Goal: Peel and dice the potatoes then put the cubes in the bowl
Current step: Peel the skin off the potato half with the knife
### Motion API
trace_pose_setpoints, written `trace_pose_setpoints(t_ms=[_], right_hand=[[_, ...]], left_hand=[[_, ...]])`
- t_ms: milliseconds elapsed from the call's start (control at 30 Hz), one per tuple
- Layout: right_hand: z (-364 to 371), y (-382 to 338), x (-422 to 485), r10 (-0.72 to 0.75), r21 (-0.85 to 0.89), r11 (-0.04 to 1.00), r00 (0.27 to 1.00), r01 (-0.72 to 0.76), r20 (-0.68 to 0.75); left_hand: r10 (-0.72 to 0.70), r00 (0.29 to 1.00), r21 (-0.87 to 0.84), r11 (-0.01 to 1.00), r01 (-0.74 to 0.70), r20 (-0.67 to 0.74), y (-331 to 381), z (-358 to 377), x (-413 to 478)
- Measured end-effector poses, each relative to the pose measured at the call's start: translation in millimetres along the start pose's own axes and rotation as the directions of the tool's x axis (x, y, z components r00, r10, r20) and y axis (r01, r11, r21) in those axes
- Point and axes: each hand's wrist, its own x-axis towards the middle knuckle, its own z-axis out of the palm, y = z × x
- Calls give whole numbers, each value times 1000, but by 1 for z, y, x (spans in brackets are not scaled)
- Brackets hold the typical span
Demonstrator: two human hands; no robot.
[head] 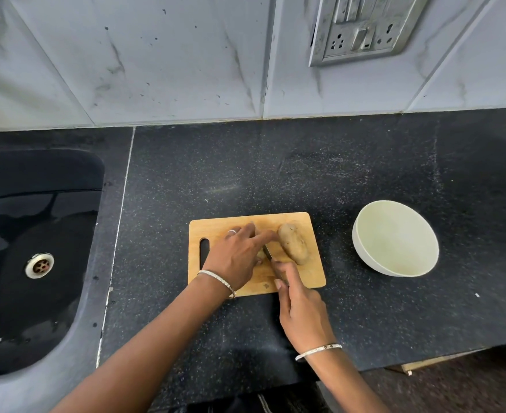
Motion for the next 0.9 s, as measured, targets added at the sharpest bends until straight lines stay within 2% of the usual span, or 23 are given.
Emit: trace_pose_setpoints(t_ms=[100, 267, 900], right_hand=[[2, 0, -1, 7, -29, 1000, 1000, -7, 5], [2, 2, -6, 6, -31, 999, 1000, -5, 10], [2, -1, -16, 59, -94, 994, 998, -58, 12]], left_hand=[[-2, 997, 24, 1000, 0, 80, 1, -6, 8], [-17, 992, 2, 1000, 16, 122, 1, -11, 16], [-13, 996, -7, 1000, 13, 90, 5, -11, 17]])
